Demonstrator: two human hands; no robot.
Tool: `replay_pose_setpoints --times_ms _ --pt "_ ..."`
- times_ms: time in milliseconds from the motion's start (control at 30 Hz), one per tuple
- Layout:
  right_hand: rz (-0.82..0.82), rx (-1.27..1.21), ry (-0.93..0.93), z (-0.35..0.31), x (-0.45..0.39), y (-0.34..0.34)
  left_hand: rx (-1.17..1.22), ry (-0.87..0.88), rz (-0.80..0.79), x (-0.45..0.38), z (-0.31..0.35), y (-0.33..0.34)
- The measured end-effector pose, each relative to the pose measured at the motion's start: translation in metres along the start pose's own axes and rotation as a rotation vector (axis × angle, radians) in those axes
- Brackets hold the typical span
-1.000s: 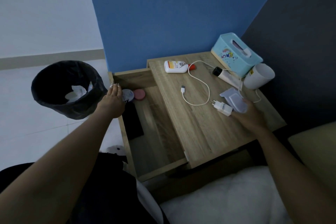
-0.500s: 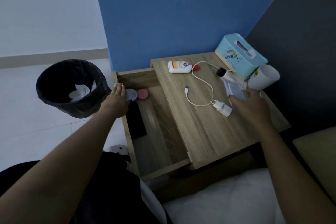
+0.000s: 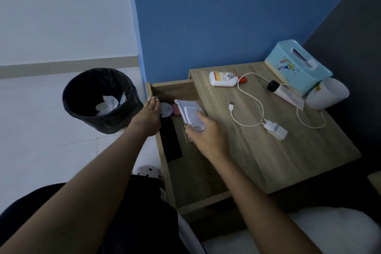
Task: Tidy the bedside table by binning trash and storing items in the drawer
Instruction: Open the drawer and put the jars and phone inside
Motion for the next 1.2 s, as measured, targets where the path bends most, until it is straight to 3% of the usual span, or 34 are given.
replay_pose_setpoints --times_ms 133,300,767,933,1100,1200 --pt "-0.048 0.165 0.0 0.016 -0.009 0.056 0.012 0.021 0.027 -0.003 -0.004 0.006" --pt "-0.187 0.247 0.132 0.054 -0.027 0.1 0.03 0.035 0.053 -0.001 -0.004 0.006" --pt "-0.228 0.472 0.123 0.079 -0.039 0.127 0.105 0.054 0.071 0.006 -0.006 0.007" --pt "-0.266 0.449 0.141 0.065 -0.036 0.121 0.118 0.05 0.071 0.007 -0.004 0.006" --pt "-0.083 0.251 -0.191 0.003 -0.026 0.074 0.113 0.041 0.052 0.008 -0.003 0.006" --pt "0.121 0.208 -0.312 -0.005 -0.03 0.026 0.108 0.037 0.048 0.009 -0.003 0.004"
Point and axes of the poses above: each hand's wrist, its own x-axis away from the middle knuckle, its own y-axis out of the palm, z = x × y, the point moved 3 cm from there along -x, towards the middle knuckle, and after that the axes turned 5 degrees about -y, right-handed, at the moved point
